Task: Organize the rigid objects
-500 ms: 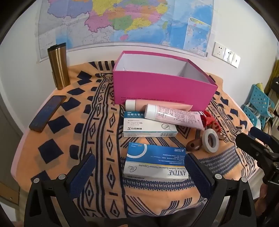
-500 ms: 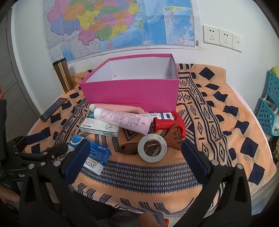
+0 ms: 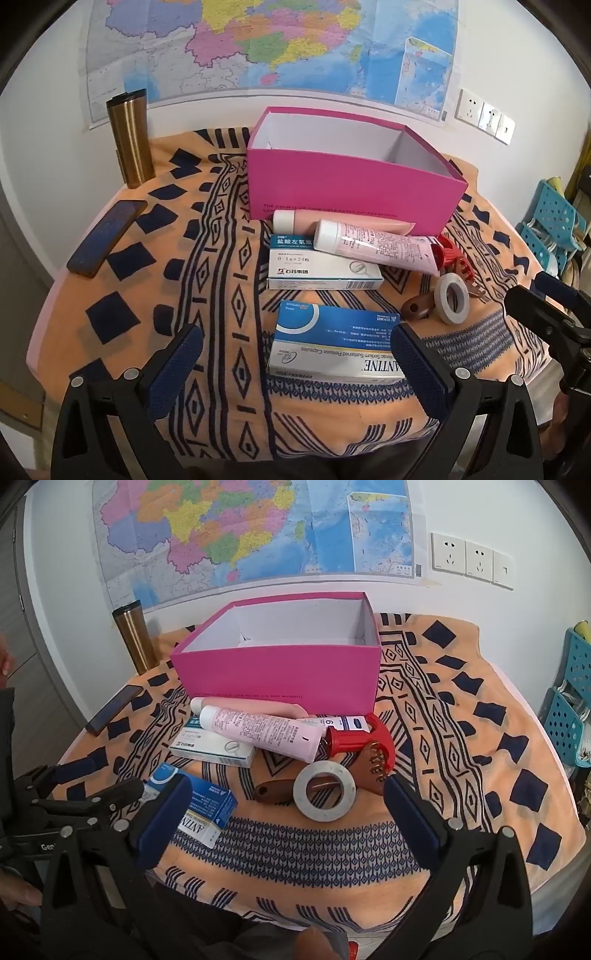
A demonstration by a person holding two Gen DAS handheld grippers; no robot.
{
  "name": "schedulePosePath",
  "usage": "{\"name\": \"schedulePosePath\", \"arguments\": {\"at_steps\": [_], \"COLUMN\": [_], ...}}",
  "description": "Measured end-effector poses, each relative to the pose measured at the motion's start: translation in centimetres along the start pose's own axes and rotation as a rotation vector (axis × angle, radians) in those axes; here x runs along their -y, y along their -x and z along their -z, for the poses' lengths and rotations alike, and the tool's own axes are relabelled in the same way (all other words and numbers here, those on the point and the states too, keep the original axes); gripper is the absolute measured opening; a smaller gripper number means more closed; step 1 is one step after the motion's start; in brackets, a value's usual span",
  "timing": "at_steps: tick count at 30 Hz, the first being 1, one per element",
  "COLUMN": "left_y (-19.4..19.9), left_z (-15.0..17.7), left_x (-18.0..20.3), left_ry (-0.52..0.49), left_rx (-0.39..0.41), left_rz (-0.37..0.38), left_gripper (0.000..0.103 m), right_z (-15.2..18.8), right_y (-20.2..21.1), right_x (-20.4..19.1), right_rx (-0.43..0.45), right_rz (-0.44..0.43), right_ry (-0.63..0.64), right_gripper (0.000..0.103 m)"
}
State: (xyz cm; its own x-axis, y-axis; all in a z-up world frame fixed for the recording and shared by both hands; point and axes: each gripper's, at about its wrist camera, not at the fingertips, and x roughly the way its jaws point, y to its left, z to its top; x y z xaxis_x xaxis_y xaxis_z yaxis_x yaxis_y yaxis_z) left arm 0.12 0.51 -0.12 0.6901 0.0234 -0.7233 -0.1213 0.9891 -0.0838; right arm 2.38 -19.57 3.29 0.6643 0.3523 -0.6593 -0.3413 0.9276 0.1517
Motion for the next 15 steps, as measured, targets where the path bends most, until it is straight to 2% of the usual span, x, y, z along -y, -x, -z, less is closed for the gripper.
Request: {"name": "schedulePosePath", "arguments": {"at_steps": [15], "left_y": [0.01], "left_z": [0.24], "left_x": [-0.10], "left_ry": [-0.002], "left_rx": [0.001], "left_rz": [-0.015], "left_gripper": [0.103], "right_z": [0.12], "right_y": [-0.20], "right_x": [-0.27], "right_rx": [-0.003], "right_rz": [-0.001], "right_ry": [0.000], "right_gripper": [0.103]}}
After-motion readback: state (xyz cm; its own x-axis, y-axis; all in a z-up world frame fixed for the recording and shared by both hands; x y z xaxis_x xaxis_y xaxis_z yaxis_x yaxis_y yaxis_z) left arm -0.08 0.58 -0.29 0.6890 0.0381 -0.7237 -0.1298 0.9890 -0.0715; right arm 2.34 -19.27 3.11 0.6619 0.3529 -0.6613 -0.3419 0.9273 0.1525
